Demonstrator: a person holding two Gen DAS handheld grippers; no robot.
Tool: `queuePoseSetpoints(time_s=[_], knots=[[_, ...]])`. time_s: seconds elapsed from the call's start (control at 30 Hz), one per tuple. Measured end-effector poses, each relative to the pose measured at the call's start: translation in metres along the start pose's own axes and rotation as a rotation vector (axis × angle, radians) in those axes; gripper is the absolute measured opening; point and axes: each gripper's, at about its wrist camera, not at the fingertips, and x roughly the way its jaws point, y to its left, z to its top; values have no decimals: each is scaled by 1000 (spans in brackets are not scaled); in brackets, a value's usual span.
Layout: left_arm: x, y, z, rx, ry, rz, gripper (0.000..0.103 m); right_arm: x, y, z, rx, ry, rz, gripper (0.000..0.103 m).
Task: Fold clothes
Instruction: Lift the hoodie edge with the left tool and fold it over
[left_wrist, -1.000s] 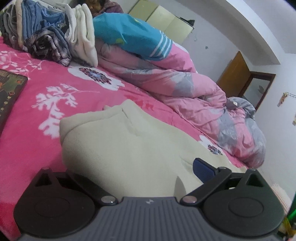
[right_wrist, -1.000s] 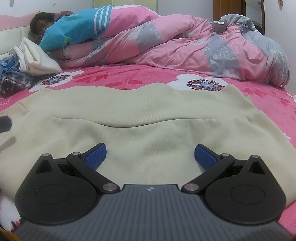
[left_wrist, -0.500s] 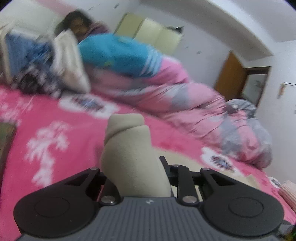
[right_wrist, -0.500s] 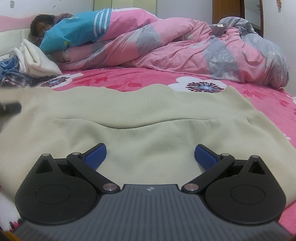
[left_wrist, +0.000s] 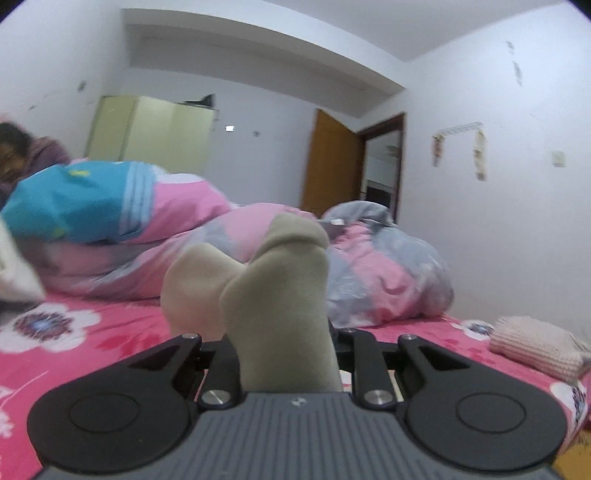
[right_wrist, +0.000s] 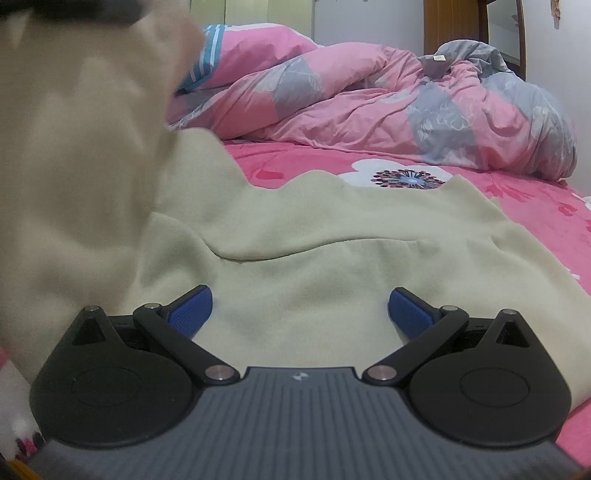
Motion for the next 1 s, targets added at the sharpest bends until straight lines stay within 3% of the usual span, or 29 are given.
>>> queuePoseSetpoints(time_s=[0.23, 0.53, 0.63, 0.73, 0.8, 0.87, 0.93, 0.97, 1.0], knots=[[21, -31, 3, 67, 15, -62, 20, -32, -17, -6, -36, -49, -74, 102], [49, -68, 6, 147, 37, -144, 17, -40, -38, -16, -28, -95, -5, 102], [68, -96, -1, 186, 79, -266, 11, -46, -43, -21, -2, -107, 2, 102], [100, -132, -27, 263, 257, -420, 14, -43, -43, -25, -4, -117, -3, 102], [133, -146, -47, 280, 489, -511, 20, -41, -40, -27, -19, -127, -16, 102], [165, -142, -59, 199, 674, -572, 26, -42, -36, -31, -56, -129, -33, 102], [180, -126, -60, 33, 741, -628, 42, -42, -35, -31, -63, -130, -40, 102], [186, -116, -59, -54, 770, -675, 59, -42, -36, -31, -57, -128, -36, 102], [192, -107, -59, -142, 799, -725, 65, -43, -36, -30, -55, -127, -35, 102]])
